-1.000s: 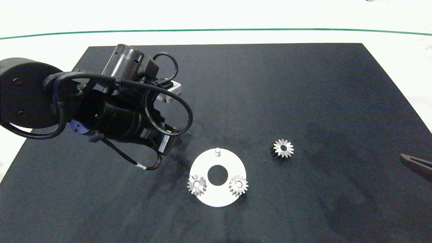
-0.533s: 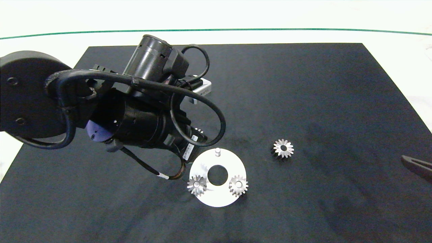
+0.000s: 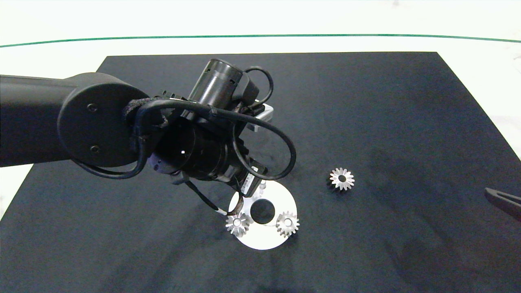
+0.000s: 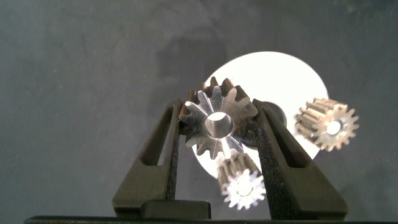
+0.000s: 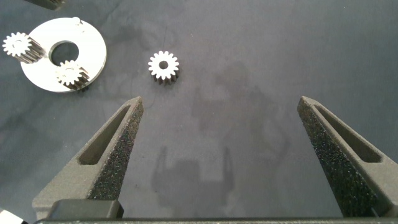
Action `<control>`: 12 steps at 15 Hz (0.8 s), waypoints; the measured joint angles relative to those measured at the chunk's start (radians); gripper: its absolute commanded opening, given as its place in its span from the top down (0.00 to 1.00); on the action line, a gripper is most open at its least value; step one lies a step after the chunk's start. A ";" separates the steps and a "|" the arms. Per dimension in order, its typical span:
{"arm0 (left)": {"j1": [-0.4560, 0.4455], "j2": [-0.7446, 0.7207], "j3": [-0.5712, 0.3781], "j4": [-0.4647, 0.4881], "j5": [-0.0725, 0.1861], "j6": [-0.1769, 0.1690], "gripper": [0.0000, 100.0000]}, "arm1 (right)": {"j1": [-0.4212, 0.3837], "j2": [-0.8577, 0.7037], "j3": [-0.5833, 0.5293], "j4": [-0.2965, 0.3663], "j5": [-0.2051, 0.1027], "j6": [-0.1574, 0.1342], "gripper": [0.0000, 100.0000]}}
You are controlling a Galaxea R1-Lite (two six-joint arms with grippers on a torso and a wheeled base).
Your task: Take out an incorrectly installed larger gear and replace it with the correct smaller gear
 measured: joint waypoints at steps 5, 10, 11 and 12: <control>-0.029 0.050 -0.025 0.001 0.023 0.003 0.66 | 0.000 0.001 0.003 0.000 0.000 -0.001 0.00; -0.041 0.090 -0.050 0.001 0.027 0.007 0.66 | 0.000 0.005 0.004 0.000 0.000 -0.001 0.00; -0.041 0.094 -0.052 0.001 0.027 0.010 0.66 | 0.000 0.005 0.005 0.000 0.000 -0.001 0.00; -0.041 0.097 -0.055 0.001 0.027 0.010 0.66 | 0.000 0.006 0.006 0.000 0.000 -0.002 0.00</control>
